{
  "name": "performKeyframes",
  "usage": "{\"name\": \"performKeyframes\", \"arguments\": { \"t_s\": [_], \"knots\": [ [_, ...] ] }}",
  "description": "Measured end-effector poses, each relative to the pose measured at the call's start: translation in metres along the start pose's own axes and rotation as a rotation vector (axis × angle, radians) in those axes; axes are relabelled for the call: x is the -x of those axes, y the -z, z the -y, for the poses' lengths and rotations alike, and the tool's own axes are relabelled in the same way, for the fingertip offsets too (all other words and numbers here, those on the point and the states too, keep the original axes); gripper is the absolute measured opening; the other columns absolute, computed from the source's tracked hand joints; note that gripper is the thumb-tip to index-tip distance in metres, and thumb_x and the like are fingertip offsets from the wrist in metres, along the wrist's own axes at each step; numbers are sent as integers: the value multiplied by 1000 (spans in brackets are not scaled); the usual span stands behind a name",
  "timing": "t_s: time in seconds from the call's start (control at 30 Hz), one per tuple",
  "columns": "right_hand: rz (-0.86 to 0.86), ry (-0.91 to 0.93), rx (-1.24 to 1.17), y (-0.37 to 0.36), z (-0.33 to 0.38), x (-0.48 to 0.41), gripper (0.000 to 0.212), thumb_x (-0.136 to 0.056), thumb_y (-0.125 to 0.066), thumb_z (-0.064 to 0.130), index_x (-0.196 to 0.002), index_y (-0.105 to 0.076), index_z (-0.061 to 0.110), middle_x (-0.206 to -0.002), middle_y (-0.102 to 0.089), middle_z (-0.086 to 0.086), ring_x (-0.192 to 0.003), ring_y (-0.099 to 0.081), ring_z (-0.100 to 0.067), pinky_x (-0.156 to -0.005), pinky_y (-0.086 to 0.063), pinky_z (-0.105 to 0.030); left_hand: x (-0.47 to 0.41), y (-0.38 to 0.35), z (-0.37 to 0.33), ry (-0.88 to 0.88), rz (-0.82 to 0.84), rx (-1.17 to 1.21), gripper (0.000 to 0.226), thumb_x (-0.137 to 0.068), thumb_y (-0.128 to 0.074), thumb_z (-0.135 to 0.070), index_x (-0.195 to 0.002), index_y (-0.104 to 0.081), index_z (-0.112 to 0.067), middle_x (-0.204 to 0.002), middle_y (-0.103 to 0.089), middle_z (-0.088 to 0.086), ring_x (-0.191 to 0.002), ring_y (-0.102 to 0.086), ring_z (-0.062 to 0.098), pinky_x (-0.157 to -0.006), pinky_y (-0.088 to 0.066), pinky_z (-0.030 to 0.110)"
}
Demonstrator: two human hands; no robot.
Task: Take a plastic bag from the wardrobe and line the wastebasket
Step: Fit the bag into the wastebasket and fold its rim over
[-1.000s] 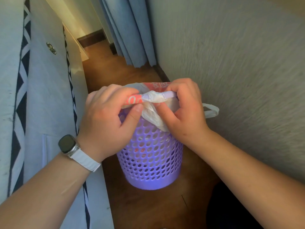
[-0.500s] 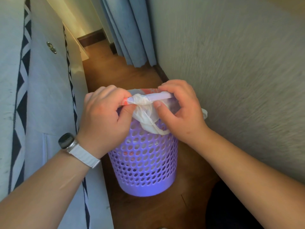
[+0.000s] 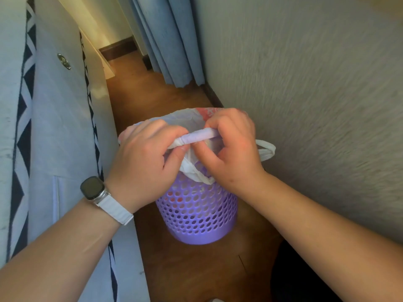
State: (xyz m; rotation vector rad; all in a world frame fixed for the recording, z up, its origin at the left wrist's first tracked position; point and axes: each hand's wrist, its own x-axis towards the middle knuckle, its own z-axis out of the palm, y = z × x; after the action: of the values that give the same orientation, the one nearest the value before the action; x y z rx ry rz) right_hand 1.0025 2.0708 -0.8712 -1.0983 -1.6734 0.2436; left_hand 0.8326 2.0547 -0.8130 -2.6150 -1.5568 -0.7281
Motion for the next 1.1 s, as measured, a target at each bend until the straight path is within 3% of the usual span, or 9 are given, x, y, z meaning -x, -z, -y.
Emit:
{"name": "performKeyframes", "arguments": {
  "t_s": [0.1, 0.2, 0.33, 0.53, 0.73, 0.87, 1.0, 1.1],
  "knots": [
    [137, 27, -64, 8, -8, -2, 25, -81, -69, 28, -96, -66, 8, -95, -63, -6, -95, -60, -25, -85, -44, -50, 1, -3, 10, -4, 28, -32, 17, -91, -50, -27, -91, -62, -16, -81, -45, -9, -80, -51, 24, -72, -31, 33],
    [294, 50, -75, 20, -20, -11, 35, -79, -67, 28, -108, -67, 8, -105, -64, -7, -103, -61, -26, -90, -46, -50, 3, -6, 11, -18, 42, -70, 14, -91, -50, -25, -88, -60, -16, -80, -50, -4, -78, -51, 26, -70, -35, 39],
    [474, 66, -39, 31, -26, -15, 17, -79, -66, 21, -92, -69, 11, -84, -61, -1, -82, -59, -22, -77, -48, -43, 8, -13, 9, -58, 61, -118, 20, -92, -46, -27, -86, -60, -14, -79, -57, 5, -74, -53, 32, -67, -41, 46],
    [473, 155, 173, 26, -24, 11, 12, -82, -54, 23, -77, -59, 13, -72, -57, -6, -69, -55, -29, -63, -37, -34, 20, -25, 8, -132, 82, -205, 15, -86, -48, -19, -83, -61, -12, -75, -59, 8, -70, -56, 35, -64, -40, 43],
    [555, 199, 340, 15, -41, 48, 14, -77, -54, 21, -81, -62, 11, -75, -57, -6, -71, -55, -31, -66, -38, -38, 50, -52, 14, -187, 251, -270, 21, -84, -48, -22, -90, -65, -12, -79, -65, 7, -72, -61, 32, -61, -46, 38],
    [576, 234, 376, 4, -48, 59, 14, -81, -52, 20, -82, -62, 11, -78, -58, -6, -74, -54, -29, -68, -37, -36, 57, -65, 20, -122, 328, -248, 18, -83, -53, -20, -93, -67, -14, -84, -68, 6, -76, -64, 29, -63, -50, 36],
    [594, 284, 349, -4, -50, 71, 5, -80, -62, 17, -80, -62, 12, -78, -62, -7, -73, -57, -28, -70, -38, -35, 71, -79, 21, -30, 375, -187, 20, -74, -76, -15, -92, -69, -14, -83, -69, 5, -73, -65, 27, -63, -53, 35],
    [654, 284, 322, -7, -48, 77, 13, -75, -75, 13, -80, -64, 11, -78, -64, -7, -72, -58, -28, -69, -46, -36, 81, -84, 20, 30, 424, -178, 22, -73, -78, -18, -93, -70, -16, -84, -71, 3, -74, -66, 25, -64, -53, 34]
  ]
}}
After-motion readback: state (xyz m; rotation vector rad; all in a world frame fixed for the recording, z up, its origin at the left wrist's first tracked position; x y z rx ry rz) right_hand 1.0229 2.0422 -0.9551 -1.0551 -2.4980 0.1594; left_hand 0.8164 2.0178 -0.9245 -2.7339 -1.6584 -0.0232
